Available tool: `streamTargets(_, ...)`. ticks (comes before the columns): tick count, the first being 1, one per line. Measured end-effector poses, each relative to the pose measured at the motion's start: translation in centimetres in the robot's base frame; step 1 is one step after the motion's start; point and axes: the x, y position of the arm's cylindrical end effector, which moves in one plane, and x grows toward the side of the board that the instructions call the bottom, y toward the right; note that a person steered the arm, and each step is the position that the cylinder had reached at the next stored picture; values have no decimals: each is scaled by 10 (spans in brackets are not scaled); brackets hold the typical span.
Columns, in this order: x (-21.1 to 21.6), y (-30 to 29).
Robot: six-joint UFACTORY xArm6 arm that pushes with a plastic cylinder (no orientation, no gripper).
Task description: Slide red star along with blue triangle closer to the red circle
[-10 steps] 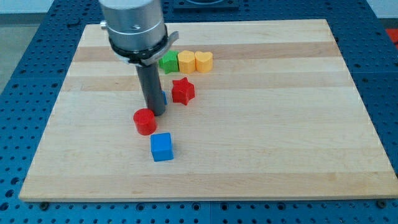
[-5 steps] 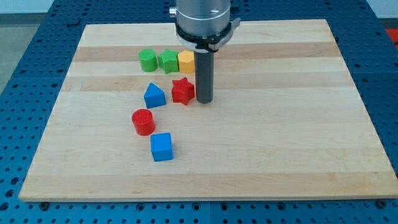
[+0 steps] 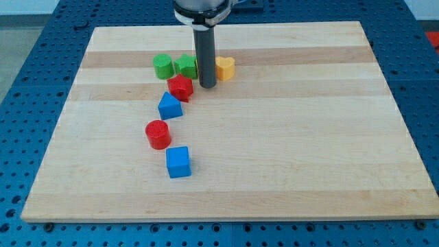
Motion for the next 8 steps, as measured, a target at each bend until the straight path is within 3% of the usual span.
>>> streamTargets(4,3,-45)
streamTargets(8,48,-52)
